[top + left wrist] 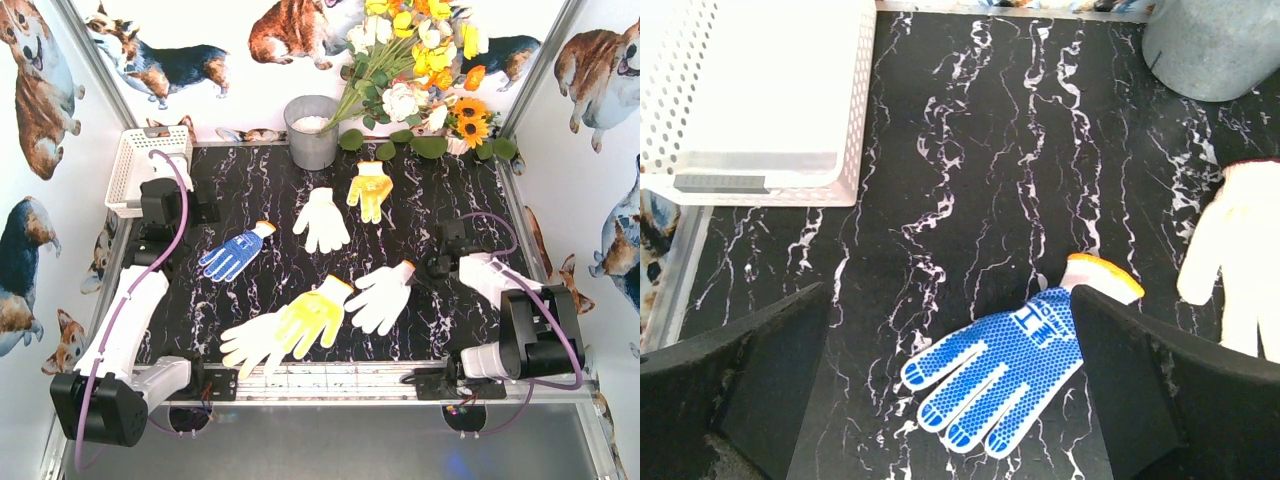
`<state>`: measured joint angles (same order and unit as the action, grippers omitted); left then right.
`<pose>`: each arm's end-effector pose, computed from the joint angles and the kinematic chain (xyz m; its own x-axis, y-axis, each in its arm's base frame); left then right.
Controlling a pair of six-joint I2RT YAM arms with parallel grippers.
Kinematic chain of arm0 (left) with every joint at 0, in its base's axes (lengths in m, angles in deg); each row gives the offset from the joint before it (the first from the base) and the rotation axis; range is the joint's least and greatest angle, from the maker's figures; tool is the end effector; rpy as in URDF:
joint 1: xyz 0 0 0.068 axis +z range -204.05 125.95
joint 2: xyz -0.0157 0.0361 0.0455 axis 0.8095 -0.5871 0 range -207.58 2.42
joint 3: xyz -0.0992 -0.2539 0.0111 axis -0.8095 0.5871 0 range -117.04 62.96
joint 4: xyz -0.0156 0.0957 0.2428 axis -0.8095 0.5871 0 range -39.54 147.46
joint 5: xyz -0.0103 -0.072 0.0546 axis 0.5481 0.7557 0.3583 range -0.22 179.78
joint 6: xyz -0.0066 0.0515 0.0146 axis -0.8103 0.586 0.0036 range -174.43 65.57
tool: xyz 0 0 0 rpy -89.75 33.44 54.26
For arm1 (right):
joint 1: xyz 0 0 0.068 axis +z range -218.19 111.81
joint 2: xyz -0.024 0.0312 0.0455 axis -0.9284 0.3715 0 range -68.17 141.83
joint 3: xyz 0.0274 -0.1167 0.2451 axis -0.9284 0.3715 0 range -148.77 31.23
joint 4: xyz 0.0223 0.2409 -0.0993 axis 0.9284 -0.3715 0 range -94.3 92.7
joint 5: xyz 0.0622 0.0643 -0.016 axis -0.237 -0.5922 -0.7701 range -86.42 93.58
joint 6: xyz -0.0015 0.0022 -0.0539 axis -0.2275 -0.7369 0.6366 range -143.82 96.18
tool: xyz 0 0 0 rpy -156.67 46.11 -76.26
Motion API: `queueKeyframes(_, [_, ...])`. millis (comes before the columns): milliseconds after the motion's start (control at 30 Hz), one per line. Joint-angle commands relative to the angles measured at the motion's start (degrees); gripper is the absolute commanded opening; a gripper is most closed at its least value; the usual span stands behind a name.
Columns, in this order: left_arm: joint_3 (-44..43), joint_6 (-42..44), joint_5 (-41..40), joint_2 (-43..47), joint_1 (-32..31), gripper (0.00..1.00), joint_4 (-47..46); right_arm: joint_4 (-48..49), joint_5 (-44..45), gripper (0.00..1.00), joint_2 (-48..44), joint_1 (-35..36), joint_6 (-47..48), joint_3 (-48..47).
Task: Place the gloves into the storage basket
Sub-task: Pick up the glove from the center of the board.
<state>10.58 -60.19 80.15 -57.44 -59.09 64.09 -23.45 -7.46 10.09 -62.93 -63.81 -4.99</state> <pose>0.2395 -0.0151 0.3300 -0.3501 -0.0683 -0.9342 -0.1044 0.9940 -0.0336 0.2274 0.0278 0.1513 -0.8117 0.5587 -0.1704 0.4708 0.7985 0.3751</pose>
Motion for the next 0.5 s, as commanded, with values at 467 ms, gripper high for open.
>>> queueKeyframes(467, [3.3,-5.7,31.8,-2.6,-3.0,1.00,-13.5,21.0,-35.5,0.00,-13.5,1.5,4.8,-5.5])
